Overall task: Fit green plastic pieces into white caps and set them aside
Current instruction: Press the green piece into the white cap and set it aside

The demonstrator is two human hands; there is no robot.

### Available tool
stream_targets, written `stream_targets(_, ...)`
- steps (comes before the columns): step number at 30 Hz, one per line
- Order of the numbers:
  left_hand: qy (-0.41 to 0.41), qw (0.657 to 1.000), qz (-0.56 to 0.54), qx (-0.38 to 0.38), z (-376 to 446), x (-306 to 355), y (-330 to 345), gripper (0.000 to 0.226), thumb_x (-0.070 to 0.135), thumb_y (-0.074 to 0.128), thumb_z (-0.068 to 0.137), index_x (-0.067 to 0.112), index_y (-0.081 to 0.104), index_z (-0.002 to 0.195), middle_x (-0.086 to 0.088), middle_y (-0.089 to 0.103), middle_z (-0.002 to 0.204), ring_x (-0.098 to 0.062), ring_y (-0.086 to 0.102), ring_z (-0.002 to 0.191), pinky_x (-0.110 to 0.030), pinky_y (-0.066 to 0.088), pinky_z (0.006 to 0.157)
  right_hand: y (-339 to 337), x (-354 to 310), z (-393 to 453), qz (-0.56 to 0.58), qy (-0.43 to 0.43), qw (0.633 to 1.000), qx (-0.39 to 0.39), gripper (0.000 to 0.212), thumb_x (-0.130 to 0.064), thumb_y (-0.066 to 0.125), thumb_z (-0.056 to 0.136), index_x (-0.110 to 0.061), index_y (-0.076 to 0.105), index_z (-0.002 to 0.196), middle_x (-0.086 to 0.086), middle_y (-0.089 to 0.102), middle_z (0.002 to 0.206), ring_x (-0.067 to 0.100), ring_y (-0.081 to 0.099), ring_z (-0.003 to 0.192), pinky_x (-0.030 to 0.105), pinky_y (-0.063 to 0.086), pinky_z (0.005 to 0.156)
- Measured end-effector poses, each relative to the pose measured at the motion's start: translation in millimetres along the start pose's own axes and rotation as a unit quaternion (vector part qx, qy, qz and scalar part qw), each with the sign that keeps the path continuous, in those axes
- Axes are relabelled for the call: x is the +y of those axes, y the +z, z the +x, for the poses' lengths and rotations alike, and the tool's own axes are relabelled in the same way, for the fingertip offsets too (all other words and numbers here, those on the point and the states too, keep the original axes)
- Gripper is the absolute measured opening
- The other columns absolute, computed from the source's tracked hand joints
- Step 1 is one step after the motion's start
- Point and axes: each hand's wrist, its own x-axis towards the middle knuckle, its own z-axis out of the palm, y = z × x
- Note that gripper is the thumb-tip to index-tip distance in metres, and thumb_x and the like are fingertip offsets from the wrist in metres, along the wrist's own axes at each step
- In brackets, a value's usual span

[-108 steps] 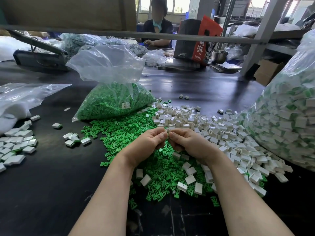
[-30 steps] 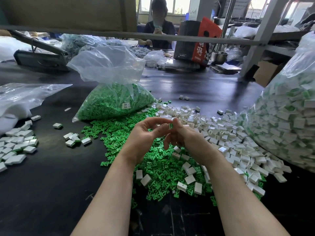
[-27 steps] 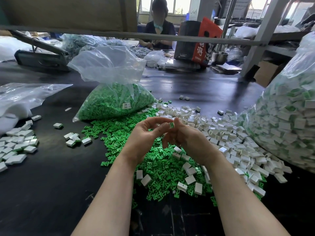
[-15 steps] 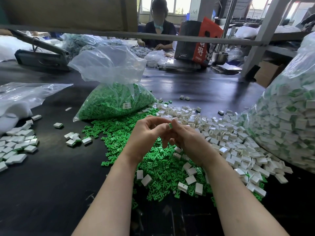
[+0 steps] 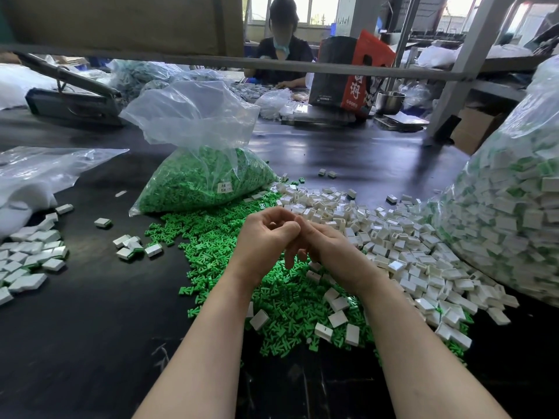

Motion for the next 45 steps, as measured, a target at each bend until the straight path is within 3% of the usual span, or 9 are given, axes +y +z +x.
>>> stream_targets(5, 0.011, 0.999, -0.030, -0.018, -2, 1, 3, 0.024, -0.010, 0.048, 0.088, 0.004, 0.061, 0.073, 0.008, 0.055, 0.043, -0.001, 0.049, 0.037, -0.011, 0.041, 0.044, 0, 2, 1, 0.015, -0.021, 0.999, 0.020, 0.054, -0.045, 0.044, 0.094, 0.006, 0.062, 0.093, 0.000, 0.058, 0.066, 0.012, 0.054, 0.058, 0.020, 0.043, 0.057)
stream_targets(10, -0.018, 0.999, -0.049, -0.007, 2, -3, 7, 0.013, 0.014, 0.054, 0.073, 0.018, 0.065, 0.067, 0.004, 0.056, 0.047, -0.006, 0.047, 0.042, -0.017, 0.039, 0.047, -1, 3, 1, 0.008, -0.042, 0.997, 0.057, 0.041, -0.037, 0.046, 0.100, -0.008, 0.063, 0.077, -0.007, 0.055, 0.058, 0.008, 0.048, 0.052, 0.015, 0.038, 0.051)
stream_targets(16, -0.013, 0.997, -0.069, -0.013, 5, -6, 8, 0.017, 0.012, 0.054, 0.073, 0.019, 0.067, 0.065, 0.002, 0.060, 0.050, -0.010, 0.055, 0.043, -0.018, 0.046, 0.050, -2, 7, 2, -0.021, -0.060, 0.995, 0.078, 0.048, -0.042, 0.049, 0.099, -0.004, 0.064, 0.074, 0.001, 0.056, 0.061, 0.014, 0.049, 0.055, 0.018, 0.039, 0.051)
stream_targets(25, -0.012, 0.997, -0.077, -0.017, 4, -7, 8, 0.009, 0.011, 0.055, 0.074, 0.007, 0.063, 0.072, 0.001, 0.062, 0.052, -0.011, 0.059, 0.046, -0.018, 0.048, 0.050, -2, 6, 2, -0.035, -0.061, 0.994, 0.086, 0.042, -0.040, 0.048, 0.101, -0.031, 0.067, 0.064, -0.007, 0.051, 0.057, 0.009, 0.045, 0.054, 0.019, 0.038, 0.054)
stream_targets(28, -0.013, 0.995, -0.091, -0.025, 3, -5, 7, 0.012, 0.009, 0.053, 0.076, 0.009, 0.065, 0.072, 0.000, 0.061, 0.051, -0.012, 0.059, 0.044, -0.019, 0.049, 0.048, -1, 5, 1, -0.009, -0.052, 0.995, 0.085, 0.041, -0.046, 0.048, 0.097, -0.022, 0.066, 0.070, -0.009, 0.051, 0.056, 0.006, 0.045, 0.053, 0.015, 0.038, 0.053)
stream_targets(34, -0.043, 0.993, -0.105, -0.023, 3, -4, 5, 0.026, 0.011, 0.055, 0.074, 0.026, 0.070, 0.060, 0.004, 0.060, 0.053, -0.008, 0.055, 0.042, -0.018, 0.047, 0.049, 0, 7, 3, 0.029, -0.005, 0.998, 0.056, 0.064, -0.051, 0.034, 0.100, 0.005, 0.064, 0.091, -0.009, 0.053, 0.055, 0.007, 0.047, 0.051, 0.017, 0.040, 0.053)
stream_targets(38, -0.069, 0.993, -0.100, -0.011, 5, -6, 1, 0.008, 0.016, 0.060, 0.073, 0.019, 0.066, 0.068, 0.005, 0.058, 0.057, -0.010, 0.050, 0.052, -0.026, 0.042, 0.060, 1, 6, 2, 0.057, 0.010, 0.996, 0.068, 0.061, -0.050, 0.029, 0.102, -0.012, 0.066, 0.071, 0.001, 0.056, 0.056, 0.012, 0.049, 0.052, 0.020, 0.042, 0.055)
stream_targets(41, -0.070, 0.994, -0.089, 0.005, 7, -9, -6, 0.011, 0.010, 0.063, 0.085, 0.014, 0.064, 0.075, 0.003, 0.065, 0.066, -0.011, 0.056, 0.062, -0.025, 0.045, 0.061, 1, 5, 2, 0.063, 0.009, 0.995, 0.072, 0.059, -0.052, 0.031, 0.100, -0.010, 0.063, 0.073, 0.007, 0.056, 0.062, 0.015, 0.050, 0.055, 0.023, 0.042, 0.058)
stream_targets(45, -0.080, 0.991, -0.109, 0.016, 8, -7, -23, 0.008, 0.006, 0.061, 0.091, 0.009, 0.066, 0.086, -0.008, 0.075, 0.083, -0.015, 0.070, 0.071, -0.021, 0.055, 0.060, -2, 5, 3, 0.056, 0.002, 0.994, 0.092, 0.058, -0.054, 0.034, 0.096, -0.009, 0.062, 0.071, 0.000, 0.058, 0.059, 0.012, 0.051, 0.053, 0.021, 0.043, 0.055)
